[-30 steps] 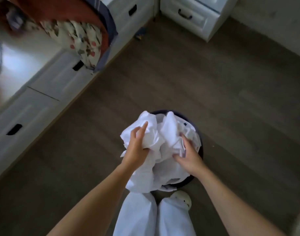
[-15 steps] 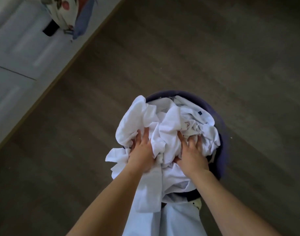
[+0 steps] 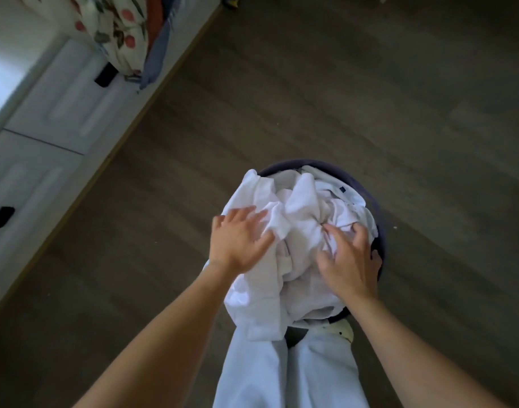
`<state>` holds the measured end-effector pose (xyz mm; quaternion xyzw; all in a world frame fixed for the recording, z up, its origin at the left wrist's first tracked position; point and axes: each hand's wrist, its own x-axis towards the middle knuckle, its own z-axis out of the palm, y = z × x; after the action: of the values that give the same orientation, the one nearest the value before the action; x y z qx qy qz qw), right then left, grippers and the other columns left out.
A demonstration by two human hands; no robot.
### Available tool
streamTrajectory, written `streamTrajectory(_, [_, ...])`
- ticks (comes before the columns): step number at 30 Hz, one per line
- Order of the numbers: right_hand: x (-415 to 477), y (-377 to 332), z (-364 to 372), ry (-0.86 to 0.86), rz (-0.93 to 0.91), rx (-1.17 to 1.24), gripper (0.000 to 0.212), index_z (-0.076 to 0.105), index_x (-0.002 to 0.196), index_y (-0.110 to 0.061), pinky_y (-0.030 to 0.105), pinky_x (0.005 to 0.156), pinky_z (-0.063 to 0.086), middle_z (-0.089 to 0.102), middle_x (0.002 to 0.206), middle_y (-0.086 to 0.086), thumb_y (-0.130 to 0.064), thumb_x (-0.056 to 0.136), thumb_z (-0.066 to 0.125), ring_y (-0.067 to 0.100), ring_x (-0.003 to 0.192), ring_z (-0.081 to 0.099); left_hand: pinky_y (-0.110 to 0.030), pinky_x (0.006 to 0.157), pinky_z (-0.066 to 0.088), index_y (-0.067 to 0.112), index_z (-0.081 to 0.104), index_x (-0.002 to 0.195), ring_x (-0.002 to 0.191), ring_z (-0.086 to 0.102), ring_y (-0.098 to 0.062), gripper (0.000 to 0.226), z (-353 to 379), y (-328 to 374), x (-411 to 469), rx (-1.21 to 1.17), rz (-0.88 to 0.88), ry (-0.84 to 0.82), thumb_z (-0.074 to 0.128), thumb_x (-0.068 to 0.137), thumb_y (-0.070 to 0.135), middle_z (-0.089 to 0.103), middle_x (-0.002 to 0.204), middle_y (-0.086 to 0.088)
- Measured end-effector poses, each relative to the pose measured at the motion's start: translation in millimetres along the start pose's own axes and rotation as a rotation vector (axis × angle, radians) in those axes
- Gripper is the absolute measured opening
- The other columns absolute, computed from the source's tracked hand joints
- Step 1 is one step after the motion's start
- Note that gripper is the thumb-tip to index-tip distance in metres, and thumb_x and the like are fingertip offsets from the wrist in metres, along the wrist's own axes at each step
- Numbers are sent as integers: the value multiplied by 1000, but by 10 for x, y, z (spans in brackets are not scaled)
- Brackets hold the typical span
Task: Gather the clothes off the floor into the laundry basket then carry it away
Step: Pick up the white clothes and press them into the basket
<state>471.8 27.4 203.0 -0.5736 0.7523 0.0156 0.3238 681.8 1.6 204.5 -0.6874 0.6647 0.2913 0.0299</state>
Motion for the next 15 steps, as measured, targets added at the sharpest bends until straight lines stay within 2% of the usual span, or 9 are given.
streamTrajectory(2, [-124,28,-107,164,50,200,49,50,124,-33,43,78,51,32,125,2,-38,75,47,27,96,54,-42,110,24,39,45,139,139,33,-17,64,-90,-69,14,-39,-84,69,23,84,64,39,151,5])
streamTrajectory(4, [-197,146,-150,264,227,276,44,42,126,-25,37,67,46,32,127,10,-24,83,50,30,86,52,-46,116,17,32,30,149,148,17,-22,62,-106,-159,67,-64,-235,14,38,92,55,22,160,-1])
streamTrajectory(6, [-257,334,-130,375,474,316,43,39,128,-13,37,71,39,34,134,21,-10,86,49,37,94,52,-48,119,12,24,16,154,151,2,-26,74,-56,-271,147,-97,-430,-79,51,91,38,11,163,-4])
streamTrajectory(8, [-349,535,-18,394,672,403,44,37,131,-5,42,83,39,34,139,25,-3,88,49,44,109,50,-47,120,13,19,10,155,151,1,-30,82,14,-392,220,-145,-564,-155,56,88,30,14,162,-6])
streamTrajectory(10, [-453,724,172,261,819,436,48,35,135,-2,44,94,39,36,142,23,-1,90,49,43,119,47,-44,116,30,18,10,155,147,22,-32,82,87,-485,302,-301,-647,-193,57,89,26,28,158,-7])
streamTrajectory(12, [-527,851,435,23,843,492,50,35,138,-3,45,101,40,43,141,19,2,90,48,40,123,47,-37,101,46,14,24,152,127,50,-31,71,136,-510,358,-428,-679,-163,56,89,20,47,144,-8])
streamTrajectory(13, [-572,881,601,-104,845,576,48,38,137,-5,45,101,43,47,139,16,2,90,48,38,122,49,-34,90,52,13,43,142,111,58,-32,56,172,-526,364,-470,-675,-121,55,88,17,57,128,-9])
streamTrajectory(14, [-595,885,721,-224,867,676,44,43,134,-9,44,96,48,50,136,14,1,91,49,34,118,52,-30,74,52,12,61,118,91,58,-32,33,184,-546,374,-505,-668,-60,54,85,14,62,102,-10])
streamTrajectory(15, [-628,877,839,-326,908,772,41,49,129,-11,41,86,53,54,132,13,1,90,50,29,112,56,-26,61,45,12,64,88,75,51,-29,12,179,-543,363,-523,-668,-23,53,83,11,57,80,-9])
